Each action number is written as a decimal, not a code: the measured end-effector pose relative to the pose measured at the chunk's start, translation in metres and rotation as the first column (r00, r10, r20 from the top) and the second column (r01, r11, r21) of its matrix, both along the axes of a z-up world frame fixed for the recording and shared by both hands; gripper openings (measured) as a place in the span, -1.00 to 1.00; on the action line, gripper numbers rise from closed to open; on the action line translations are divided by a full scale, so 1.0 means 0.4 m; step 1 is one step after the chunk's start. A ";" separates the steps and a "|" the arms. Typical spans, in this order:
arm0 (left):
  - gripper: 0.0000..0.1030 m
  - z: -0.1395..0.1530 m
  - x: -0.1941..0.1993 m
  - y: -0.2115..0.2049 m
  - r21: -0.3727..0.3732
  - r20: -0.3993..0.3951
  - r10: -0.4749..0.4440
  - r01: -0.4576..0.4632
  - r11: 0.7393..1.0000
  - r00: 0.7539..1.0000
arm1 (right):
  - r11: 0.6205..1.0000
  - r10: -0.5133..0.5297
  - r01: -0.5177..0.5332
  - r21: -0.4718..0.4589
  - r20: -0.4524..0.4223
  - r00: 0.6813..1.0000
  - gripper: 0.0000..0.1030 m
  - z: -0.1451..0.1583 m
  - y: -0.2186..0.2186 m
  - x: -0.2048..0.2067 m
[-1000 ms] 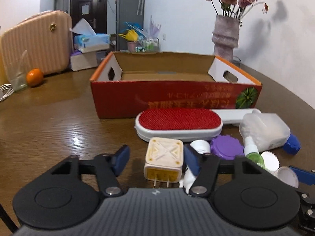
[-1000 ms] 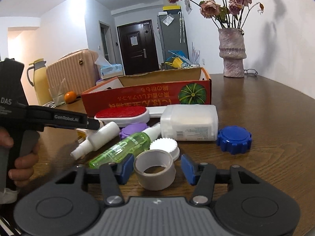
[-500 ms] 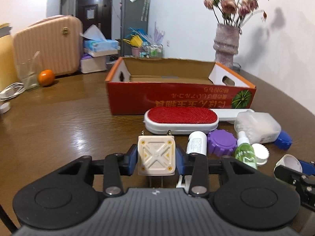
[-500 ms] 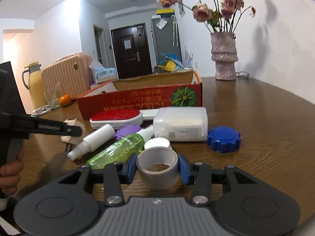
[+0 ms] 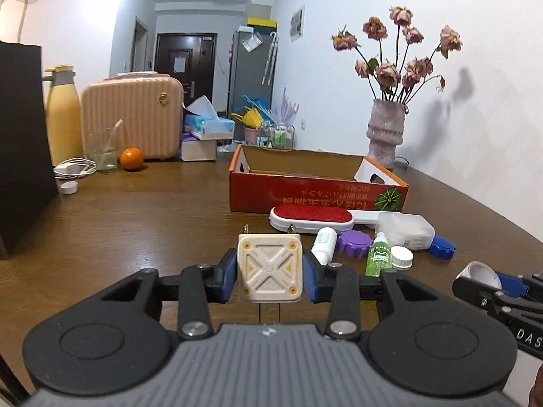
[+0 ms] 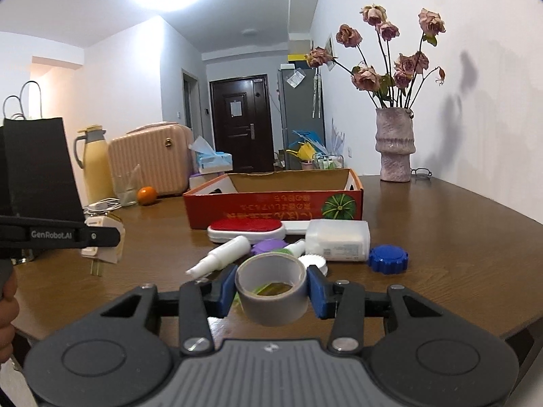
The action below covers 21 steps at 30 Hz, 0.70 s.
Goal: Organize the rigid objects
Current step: 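Lower both held items into the cardboard box and open both grippers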
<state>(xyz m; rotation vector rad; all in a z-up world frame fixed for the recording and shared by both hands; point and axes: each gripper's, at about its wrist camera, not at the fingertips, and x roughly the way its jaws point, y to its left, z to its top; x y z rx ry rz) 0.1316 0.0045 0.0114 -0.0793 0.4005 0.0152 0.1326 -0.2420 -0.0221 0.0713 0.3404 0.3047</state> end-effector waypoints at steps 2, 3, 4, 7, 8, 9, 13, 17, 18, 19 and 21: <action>-0.23 0.003 -0.017 0.002 -0.004 0.006 0.004 -0.004 1.000 1.000 | 1.000 0.008 -0.008 0.001 -0.002 1.000 -0.16 -0.004 0.003 -0.021; -0.23 0.003 -0.020 0.002 -0.004 0.009 0.005 -0.005 1.000 1.000 | 1.000 0.010 -0.010 0.002 -0.003 1.000 -0.16 -0.005 0.003 -0.028; -0.23 0.006 -0.021 0.003 -0.003 0.011 0.008 -0.008 1.000 1.000 | 1.000 0.012 -0.012 0.003 -0.003 1.000 -0.16 -0.004 0.002 -0.034; -0.23 0.013 -0.004 0.003 -0.003 0.016 0.011 -0.011 1.000 1.000 | 1.000 0.003 -0.003 -0.004 0.013 1.000 -0.16 0.004 -0.001 -0.035; -0.23 0.015 0.007 0.005 -0.003 0.019 0.013 -0.013 1.000 1.000 | 1.000 0.001 -0.001 -0.005 0.020 1.000 -0.16 0.010 -0.004 -0.030; -0.23 0.019 0.021 0.005 -0.002 0.022 0.012 -0.012 1.000 1.000 | 1.000 0.004 -0.004 -0.004 0.024 1.000 -0.16 0.012 -0.006 -0.024; -0.23 0.041 0.109 0.007 0.002 0.028 -0.003 0.003 1.000 1.000 | 1.000 0.021 -0.021 -0.006 0.027 0.999 -0.16 0.028 -0.017 0.036; -0.23 0.081 0.229 0.015 -0.002 0.038 -0.030 0.030 1.000 0.999 | 1.000 0.029 -0.028 -0.006 0.042 0.999 -0.16 0.068 -0.033 0.138; -0.23 0.089 0.254 0.016 0.006 0.043 -0.029 0.029 1.000 0.999 | 0.999 0.033 -0.033 0.002 0.044 0.998 -0.16 0.080 -0.039 0.168; -0.23 0.101 0.288 0.019 0.014 0.053 -0.023 0.022 1.000 0.998 | 0.999 0.042 -0.043 0.015 0.042 0.998 -0.16 0.091 -0.047 0.201; -0.23 0.118 0.346 0.025 0.029 0.060 -0.024 0.022 0.999 0.998 | 0.997 0.064 -0.064 0.040 0.021 0.998 -0.16 0.113 -0.061 0.276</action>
